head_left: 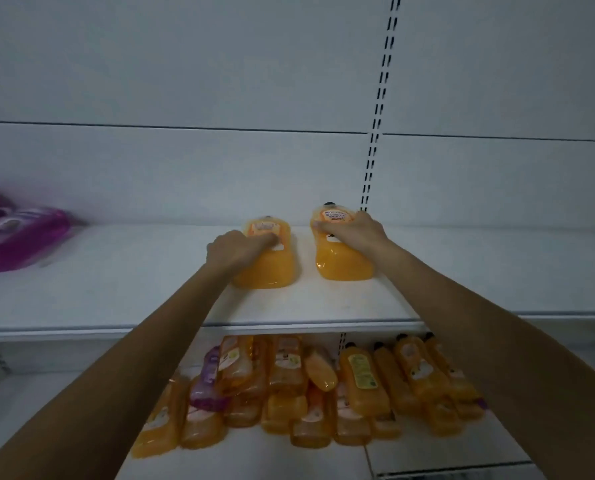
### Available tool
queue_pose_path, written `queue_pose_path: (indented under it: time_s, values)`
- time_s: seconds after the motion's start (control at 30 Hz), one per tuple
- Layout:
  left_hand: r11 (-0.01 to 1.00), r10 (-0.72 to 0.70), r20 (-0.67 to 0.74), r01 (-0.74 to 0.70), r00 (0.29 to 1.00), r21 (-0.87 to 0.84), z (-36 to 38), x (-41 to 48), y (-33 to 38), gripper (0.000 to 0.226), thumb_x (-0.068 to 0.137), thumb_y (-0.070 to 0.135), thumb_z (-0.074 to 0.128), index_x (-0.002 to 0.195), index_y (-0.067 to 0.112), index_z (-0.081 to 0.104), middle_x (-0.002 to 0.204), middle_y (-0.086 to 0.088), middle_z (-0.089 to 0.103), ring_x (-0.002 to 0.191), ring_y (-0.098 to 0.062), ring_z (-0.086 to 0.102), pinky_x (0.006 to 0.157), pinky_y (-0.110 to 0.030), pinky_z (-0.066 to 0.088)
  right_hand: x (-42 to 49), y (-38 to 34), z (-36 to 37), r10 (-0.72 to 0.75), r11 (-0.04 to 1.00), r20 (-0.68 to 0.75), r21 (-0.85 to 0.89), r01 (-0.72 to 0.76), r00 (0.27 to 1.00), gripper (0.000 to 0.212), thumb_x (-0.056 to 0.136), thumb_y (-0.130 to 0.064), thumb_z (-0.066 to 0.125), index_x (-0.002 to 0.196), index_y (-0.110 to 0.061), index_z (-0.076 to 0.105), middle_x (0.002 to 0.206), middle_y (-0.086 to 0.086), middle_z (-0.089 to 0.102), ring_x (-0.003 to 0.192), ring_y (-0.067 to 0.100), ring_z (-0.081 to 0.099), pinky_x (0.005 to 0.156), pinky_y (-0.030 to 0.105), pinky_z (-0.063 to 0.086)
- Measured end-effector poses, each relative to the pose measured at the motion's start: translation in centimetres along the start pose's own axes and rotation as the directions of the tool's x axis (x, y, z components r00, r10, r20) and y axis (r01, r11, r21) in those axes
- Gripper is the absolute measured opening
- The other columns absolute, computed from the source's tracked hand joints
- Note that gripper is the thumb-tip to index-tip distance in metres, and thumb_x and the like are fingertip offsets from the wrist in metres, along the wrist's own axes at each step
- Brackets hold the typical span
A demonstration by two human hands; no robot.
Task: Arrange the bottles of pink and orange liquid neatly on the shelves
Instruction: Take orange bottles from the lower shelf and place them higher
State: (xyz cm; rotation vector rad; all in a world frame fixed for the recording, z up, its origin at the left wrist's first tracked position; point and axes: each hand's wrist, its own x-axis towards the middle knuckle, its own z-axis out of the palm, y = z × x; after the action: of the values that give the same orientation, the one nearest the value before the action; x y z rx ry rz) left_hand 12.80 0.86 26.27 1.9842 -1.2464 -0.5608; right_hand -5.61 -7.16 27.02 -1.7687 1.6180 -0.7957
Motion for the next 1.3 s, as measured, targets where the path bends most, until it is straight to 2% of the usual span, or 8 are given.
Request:
queue_pose_path:
  time_s: [0.2, 0.33, 0.43, 0.57, 0.7, 0.93, 1.13, 1.3]
  values:
    - [0.998, -0.057, -0.04, 0.058, 0.998, 0.024, 0.8, 1.0, 0.2, 0.07, 0.085, 0.054, 0.054, 0.134, 0.005, 0.042, 0.137, -0.015, 0.047, 0.119, -0.032, 0.048, 0.092, -0.037, 0.039, 2.3, -1.6, 1.8, -0.056, 0.982, 0.013, -0.179, 0.057, 0.998, 0.067, 0.084, -0.054, 0.056, 0.134, -0.011, 0.044, 0.14, 0.016, 0.036, 0.132, 0.036, 0.03, 0.104, 0.044, 0.032]
    - [0.999, -0.011, -0.162, 0.019, 0.987, 0.046, 1.0, 1.4, 1.0, 0.074, 0.085, 0.058, 0.052, 0.138, 0.009, 0.04, 0.142, -0.015, 0.043, 0.127, -0.033, 0.043, 0.101, -0.043, 0.038, 2.4, -2.2, 2.3, -0.165, 0.984, -0.239, 0.025, 0.176, 0.957, 0.043, 0.091, -0.034, 0.052, 0.128, -0.012, 0.052, 0.135, 0.013, 0.046, 0.126, 0.031, 0.038, 0.101, 0.042, 0.033]
    - [0.996, 0.085, -0.235, -0.075, 0.968, 0.049, 0.5, 0.6, 1.1, 0.068, 0.087, 0.055, 0.051, 0.139, 0.013, 0.04, 0.144, -0.013, 0.041, 0.13, -0.031, 0.04, 0.103, -0.043, 0.036, 1.5, -2.3, 2.0, -0.273, 0.94, -0.316, 0.114, 0.322, 0.909, 0.038, 0.092, -0.025, 0.049, 0.129, -0.014, 0.053, 0.136, 0.008, 0.05, 0.127, 0.025, 0.04, 0.102, 0.039, 0.034]
    - [0.977, 0.204, -0.204, -0.187, 0.958, 0.099, -1.8, -1.2, 0.8, 0.059, 0.089, 0.045, 0.054, 0.139, 0.015, 0.042, 0.146, -0.01, 0.039, 0.133, -0.027, 0.037, 0.104, -0.039, 0.034, 0.1, -3.1, 1.0, -0.45, 0.883, -0.229, 0.027, 0.468, 0.863, 0.048, 0.09, -0.022, 0.055, 0.136, -0.014, 0.047, 0.141, 0.005, 0.047, 0.131, 0.021, 0.038, 0.102, 0.032, 0.034]
    - [0.952, 0.29, -0.204, -0.26, 0.935, 0.162, -5.1, -4.4, -1.2, 0.053, 0.09, 0.038, 0.056, 0.137, 0.014, 0.045, 0.145, -0.006, 0.042, 0.133, -0.023, 0.037, 0.106, -0.034, 0.032, -2.2, -5.2, 2.0, -0.511, 0.856, -0.155, 0.002, 0.517, 0.846, 0.056, 0.088, -0.022, 0.058, 0.141, -0.013, 0.041, 0.144, 0.005, 0.045, 0.133, 0.022, 0.038, 0.106, 0.036, 0.036]
    - [0.953, 0.264, -0.273, -0.207, 0.925, 0.222, -11.9, -11.4, -8.4, 0.041, 0.089, 0.033, 0.058, 0.127, 0.02, 0.055, 0.132, -0.006, 0.055, 0.119, -0.02, 0.051, 0.098, -0.032, 0.038, -9.4, -9.4, 8.2, -0.58, 0.81, -0.075, 0.057, 0.584, 0.811, 0.058, 0.087, -0.02, 0.059, 0.142, -0.014, 0.04, 0.144, 0.005, 0.044, 0.134, 0.022, 0.037, 0.106, 0.036, 0.035]
    - [0.967, 0.186, -0.306, -0.12, 0.934, 0.223, -17.7, -18.2, -16.4, 0.039, 0.089, 0.025, 0.059, 0.127, 0.016, 0.055, 0.13, -0.007, 0.056, 0.114, -0.018, 0.054, 0.091, -0.026, 0.039, -17.3, -12.2, 15.0, -0.587, 0.793, -0.009, 0.196, 0.577, 0.81, 0.052, 0.086, -0.016, 0.061, 0.135, -0.011, 0.047, 0.131, 0.009, 0.052, 0.12, 0.022, 0.048, 0.102, 0.033, 0.04]
    - [0.975, 0.137, -0.287, -0.077, 0.948, 0.211, -19.7, -22.3, -22.5, 0.038, 0.09, 0.024, 0.059, 0.126, 0.012, 0.056, 0.13, -0.006, 0.057, 0.113, -0.018, 0.054, 0.089, -0.025, 0.04, -22.9, -12.0, 20.7, -0.647, 0.75, 0.034, 0.206, 0.628, 0.762, 0.037, 0.081, -0.009, 0.064, 0.118, -0.006, 0.059, 0.11, 0.011, 0.061, 0.089, 0.017, 0.056, 0.081, 0.028, 0.045]
